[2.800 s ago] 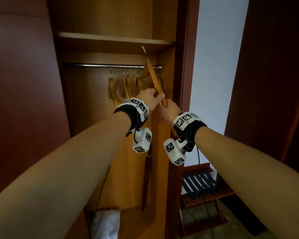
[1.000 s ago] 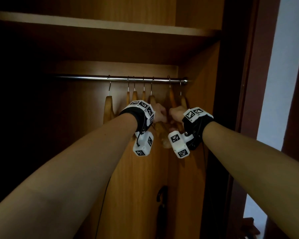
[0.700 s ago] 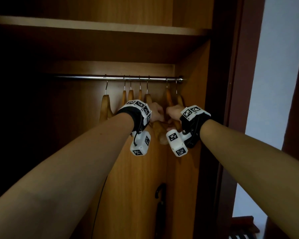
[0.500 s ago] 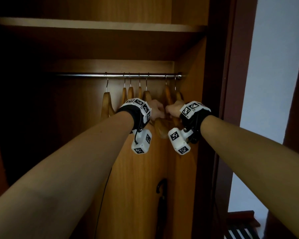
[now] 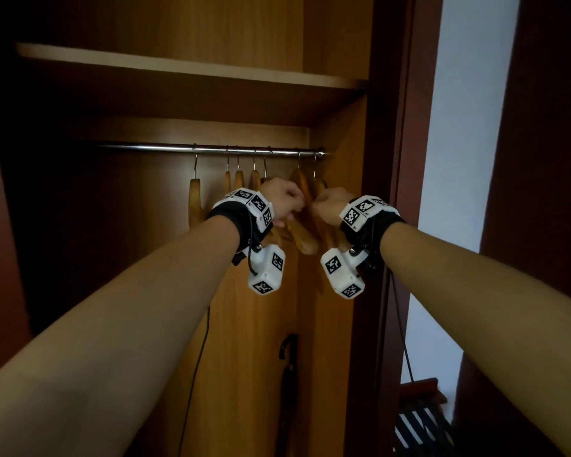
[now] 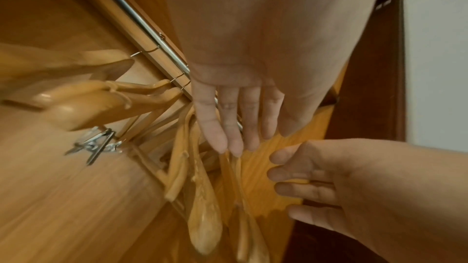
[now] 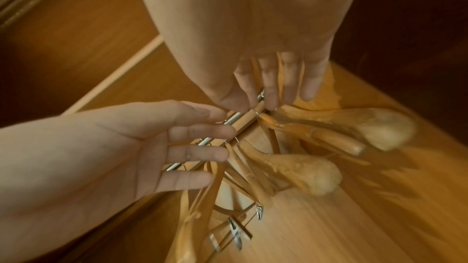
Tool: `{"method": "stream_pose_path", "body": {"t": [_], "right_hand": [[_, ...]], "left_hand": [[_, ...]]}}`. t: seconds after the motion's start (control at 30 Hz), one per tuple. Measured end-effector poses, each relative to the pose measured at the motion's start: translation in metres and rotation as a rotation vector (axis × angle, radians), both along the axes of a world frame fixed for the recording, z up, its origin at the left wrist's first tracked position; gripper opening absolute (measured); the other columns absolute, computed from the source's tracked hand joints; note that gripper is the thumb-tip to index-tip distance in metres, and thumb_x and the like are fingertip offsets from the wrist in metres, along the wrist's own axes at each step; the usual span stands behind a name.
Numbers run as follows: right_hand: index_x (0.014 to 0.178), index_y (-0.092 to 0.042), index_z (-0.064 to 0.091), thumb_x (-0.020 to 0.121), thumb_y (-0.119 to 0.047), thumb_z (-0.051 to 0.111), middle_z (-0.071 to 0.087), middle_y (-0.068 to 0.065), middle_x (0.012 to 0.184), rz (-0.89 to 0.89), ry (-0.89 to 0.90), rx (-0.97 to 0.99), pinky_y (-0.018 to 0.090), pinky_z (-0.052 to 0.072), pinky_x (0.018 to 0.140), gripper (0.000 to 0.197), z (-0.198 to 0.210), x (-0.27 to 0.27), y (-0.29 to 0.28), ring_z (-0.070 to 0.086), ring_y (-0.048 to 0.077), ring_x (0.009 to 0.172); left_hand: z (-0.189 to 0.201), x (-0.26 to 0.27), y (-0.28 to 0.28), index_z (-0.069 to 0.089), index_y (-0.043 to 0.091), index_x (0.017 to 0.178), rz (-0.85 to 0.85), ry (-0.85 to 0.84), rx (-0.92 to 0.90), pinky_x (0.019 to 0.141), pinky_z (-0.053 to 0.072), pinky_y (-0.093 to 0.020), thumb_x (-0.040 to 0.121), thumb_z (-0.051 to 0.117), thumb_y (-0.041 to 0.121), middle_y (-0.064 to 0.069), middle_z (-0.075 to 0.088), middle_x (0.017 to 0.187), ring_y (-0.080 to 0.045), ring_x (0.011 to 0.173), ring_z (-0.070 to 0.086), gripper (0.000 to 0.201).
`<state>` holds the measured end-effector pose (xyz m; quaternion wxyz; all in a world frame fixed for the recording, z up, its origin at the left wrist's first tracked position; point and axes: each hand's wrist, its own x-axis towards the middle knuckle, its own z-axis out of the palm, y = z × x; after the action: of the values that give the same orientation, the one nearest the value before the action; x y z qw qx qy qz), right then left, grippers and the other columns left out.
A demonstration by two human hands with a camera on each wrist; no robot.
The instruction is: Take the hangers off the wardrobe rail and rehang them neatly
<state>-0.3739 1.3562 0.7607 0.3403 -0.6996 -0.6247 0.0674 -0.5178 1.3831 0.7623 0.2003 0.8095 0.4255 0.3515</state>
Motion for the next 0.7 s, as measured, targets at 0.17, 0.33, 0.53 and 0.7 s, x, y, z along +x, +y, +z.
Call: {"method": "stream_pose_path", "body": {"t": [0.17,0.33,0.53,0.7], "right_hand": [[0.112,-0.018,0.064,0.094,-0.029,0.055,0.068,0.007,0.102,-0.034,0.013,0.055,0.033,0.053,0.076,0.023,-0.008,-0.022,-0.052,0.064,0.023,0.089],[0.103,-0.022,0.065,0.091,-0.027,0.056,0.069,0.006,0.090,-0.078,0.066,0.081,0.032,0.057,0.070,0.016,-0.027,-0.040,-0.102,0.066,0.022,0.081],[0.105,-0.019,0.068,0.088,-0.023,0.060,0.066,0.004,0.096,-0.206,0.082,0.100,0.026,0.047,0.070,0.019,-0.050,-0.036,-0.174,0.062,0.022,0.088],[0.097,-0.016,0.068,0.091,-0.026,0.051,0.068,0.006,0.097,-0.376,0.010,0.081,0.023,0.046,0.057,0.021,-0.056,-0.013,-0.242,0.062,0.025,0.085]], "left_hand": [[-0.008,-0.024,-0.031,0.066,0.020,0.099,-0.078,-0.056,-0.040,0.075,0.061,-0.042,0.092,0.057,0.018,-0.008,0.071,0.100,-0.024,0.088,0.071,0.012],[-0.025,-0.036,-0.067,0.065,0.019,0.095,-0.143,-0.111,-0.072,0.067,0.060,-0.035,0.092,0.056,0.015,-0.010,0.071,0.100,-0.021,0.081,0.069,0.010],[-0.046,-0.018,-0.120,0.064,0.022,0.094,-0.277,-0.085,-0.115,0.057,0.056,-0.026,0.093,0.055,0.018,-0.004,0.072,0.096,-0.013,0.076,0.067,0.010],[-0.053,0.018,-0.174,0.063,0.017,0.099,-0.429,-0.064,-0.149,0.056,0.055,-0.028,0.092,0.055,0.017,-0.005,0.069,0.093,-0.015,0.070,0.065,0.011]]}}
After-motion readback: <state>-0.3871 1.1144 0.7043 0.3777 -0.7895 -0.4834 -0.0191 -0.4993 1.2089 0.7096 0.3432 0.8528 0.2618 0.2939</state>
